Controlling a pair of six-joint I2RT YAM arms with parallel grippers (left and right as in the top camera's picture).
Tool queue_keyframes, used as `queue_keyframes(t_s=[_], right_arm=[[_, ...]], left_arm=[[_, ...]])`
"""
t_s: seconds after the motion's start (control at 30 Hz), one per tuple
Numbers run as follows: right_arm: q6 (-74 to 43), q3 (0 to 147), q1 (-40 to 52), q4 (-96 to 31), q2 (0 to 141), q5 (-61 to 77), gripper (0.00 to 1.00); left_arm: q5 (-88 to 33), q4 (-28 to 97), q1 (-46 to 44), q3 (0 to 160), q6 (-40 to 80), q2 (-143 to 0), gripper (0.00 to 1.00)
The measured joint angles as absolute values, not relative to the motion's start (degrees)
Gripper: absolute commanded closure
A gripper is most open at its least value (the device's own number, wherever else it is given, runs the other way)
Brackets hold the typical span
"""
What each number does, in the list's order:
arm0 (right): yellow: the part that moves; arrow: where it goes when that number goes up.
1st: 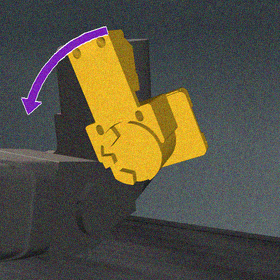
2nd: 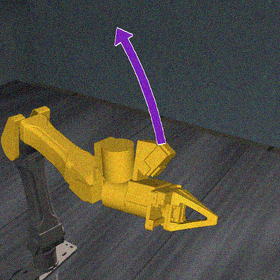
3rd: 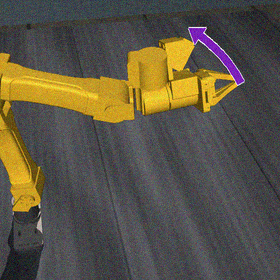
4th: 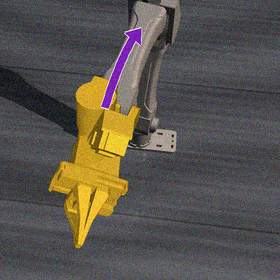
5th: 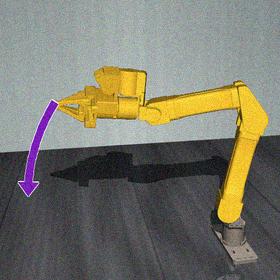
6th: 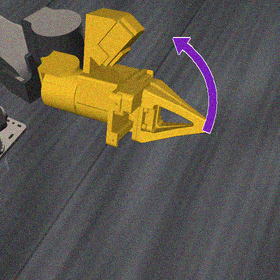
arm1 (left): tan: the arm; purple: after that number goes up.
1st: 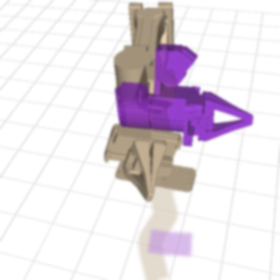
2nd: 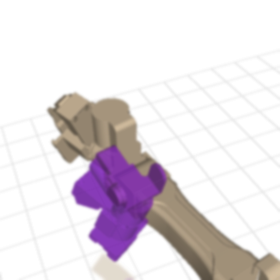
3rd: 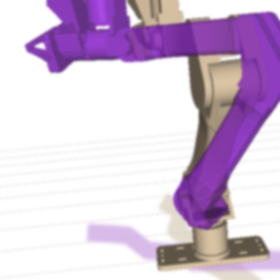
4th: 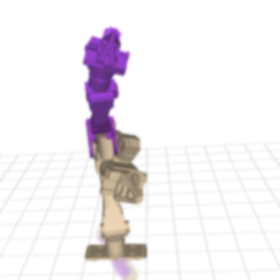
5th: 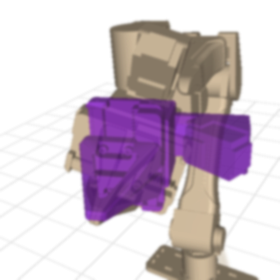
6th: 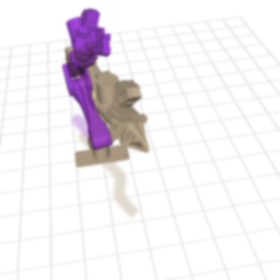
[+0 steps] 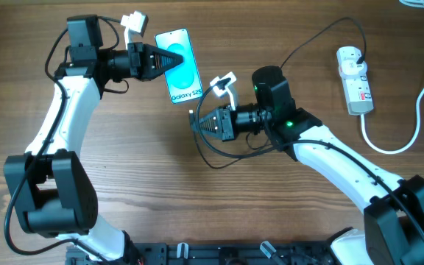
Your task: Plug charger to phone and switch on socket
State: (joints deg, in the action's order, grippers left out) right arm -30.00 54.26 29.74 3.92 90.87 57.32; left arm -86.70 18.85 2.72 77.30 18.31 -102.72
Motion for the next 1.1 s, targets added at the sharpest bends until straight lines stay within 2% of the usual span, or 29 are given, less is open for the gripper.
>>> queue_keyframes(t_s=[0.8, 1.1], right_arm=[[-28.4, 56.8, 29.7, 2.2, 90.9, 59.9, 0.96], [-28.2, 56.8, 26.9, 0.9, 90.9, 60.7, 0.95]], left_arm=[[-86.4, 23.6, 2.7, 77.3, 13.5, -102.7, 0.96], [-86.4, 23.6, 2.7, 77.3, 13.4, -102.7, 0.96]])
